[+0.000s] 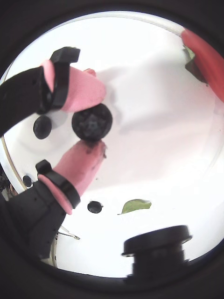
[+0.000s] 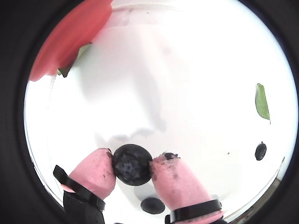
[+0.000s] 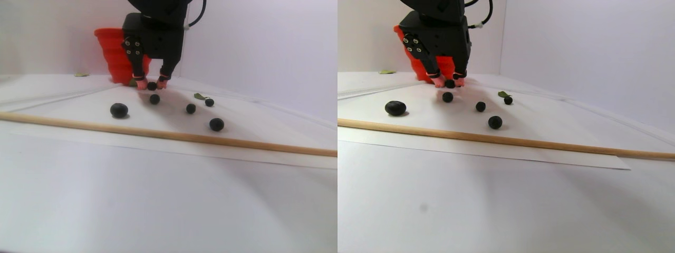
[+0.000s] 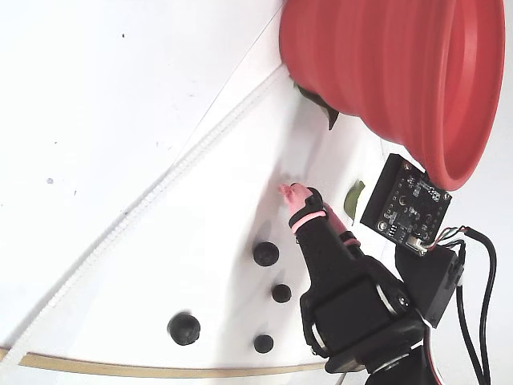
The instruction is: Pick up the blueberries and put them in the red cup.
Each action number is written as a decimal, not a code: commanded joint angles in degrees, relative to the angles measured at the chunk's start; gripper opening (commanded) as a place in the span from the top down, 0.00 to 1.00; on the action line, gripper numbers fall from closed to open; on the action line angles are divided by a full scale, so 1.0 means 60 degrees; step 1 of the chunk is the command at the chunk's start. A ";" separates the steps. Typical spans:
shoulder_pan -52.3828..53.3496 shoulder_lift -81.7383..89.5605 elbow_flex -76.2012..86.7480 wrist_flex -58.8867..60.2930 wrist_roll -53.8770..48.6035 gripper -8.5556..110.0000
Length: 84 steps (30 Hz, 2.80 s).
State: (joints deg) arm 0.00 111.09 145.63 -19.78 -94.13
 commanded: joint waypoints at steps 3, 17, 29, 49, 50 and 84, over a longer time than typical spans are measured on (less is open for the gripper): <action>0.0278 0.1216 0.0059 0.0249 -0.0117 0.82; 0.0322 0.2593 0.0425 0.1685 -0.0161 0.82; 0.0176 0.4321 0.0820 0.3062 -0.0234 0.82; -0.0410 0.6138 0.0527 0.4541 0.0015 0.82; -0.0439 0.6196 0.0483 0.4600 0.0029 0.82; -0.1362 0.6343 -0.1787 0.5127 0.0190 0.81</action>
State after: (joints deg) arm -8.00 146.95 140.71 10.90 -93.52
